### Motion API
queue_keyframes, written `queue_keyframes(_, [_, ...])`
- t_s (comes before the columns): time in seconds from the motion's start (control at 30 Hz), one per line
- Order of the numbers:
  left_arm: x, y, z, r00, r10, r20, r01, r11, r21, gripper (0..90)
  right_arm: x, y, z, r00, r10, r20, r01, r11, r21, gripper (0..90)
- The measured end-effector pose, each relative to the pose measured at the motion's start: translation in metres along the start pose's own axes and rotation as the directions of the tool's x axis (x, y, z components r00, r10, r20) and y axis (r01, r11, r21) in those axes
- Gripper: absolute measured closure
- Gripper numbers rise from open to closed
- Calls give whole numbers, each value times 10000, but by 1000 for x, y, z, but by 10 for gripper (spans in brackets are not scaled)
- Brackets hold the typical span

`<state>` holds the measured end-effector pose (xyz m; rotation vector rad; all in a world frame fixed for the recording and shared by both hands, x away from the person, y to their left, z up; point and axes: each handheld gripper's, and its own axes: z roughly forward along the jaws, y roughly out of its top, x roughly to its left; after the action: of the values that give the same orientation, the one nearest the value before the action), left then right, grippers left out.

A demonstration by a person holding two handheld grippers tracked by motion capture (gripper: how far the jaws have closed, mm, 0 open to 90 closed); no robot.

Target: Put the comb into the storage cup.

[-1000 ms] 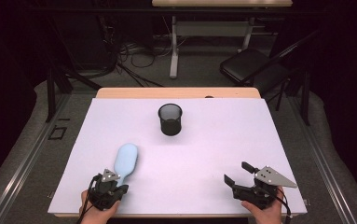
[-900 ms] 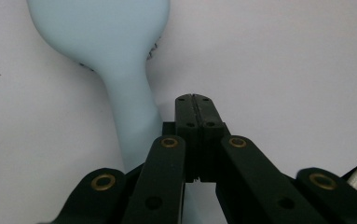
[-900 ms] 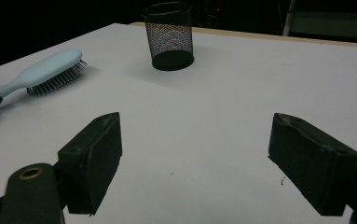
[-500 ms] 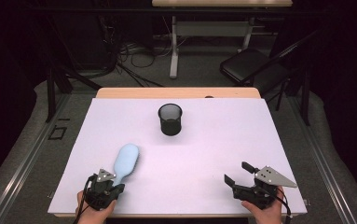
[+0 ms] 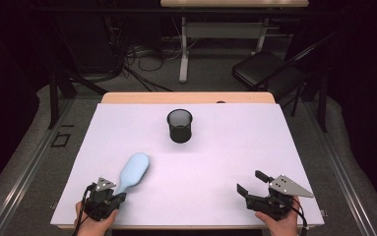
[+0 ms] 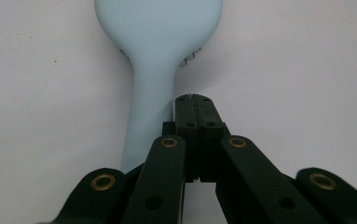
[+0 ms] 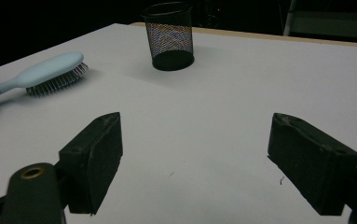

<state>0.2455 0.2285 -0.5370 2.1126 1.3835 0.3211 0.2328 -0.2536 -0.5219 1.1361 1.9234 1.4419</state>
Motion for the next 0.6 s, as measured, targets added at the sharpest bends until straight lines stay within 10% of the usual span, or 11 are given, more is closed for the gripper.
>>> queue_keyframes(0.6, [4, -1, -1, 9999, -48, -104, 48, 10000, -78, 900, 0, 0, 0, 10000, -35, -12, 35, 10000, -22, 175])
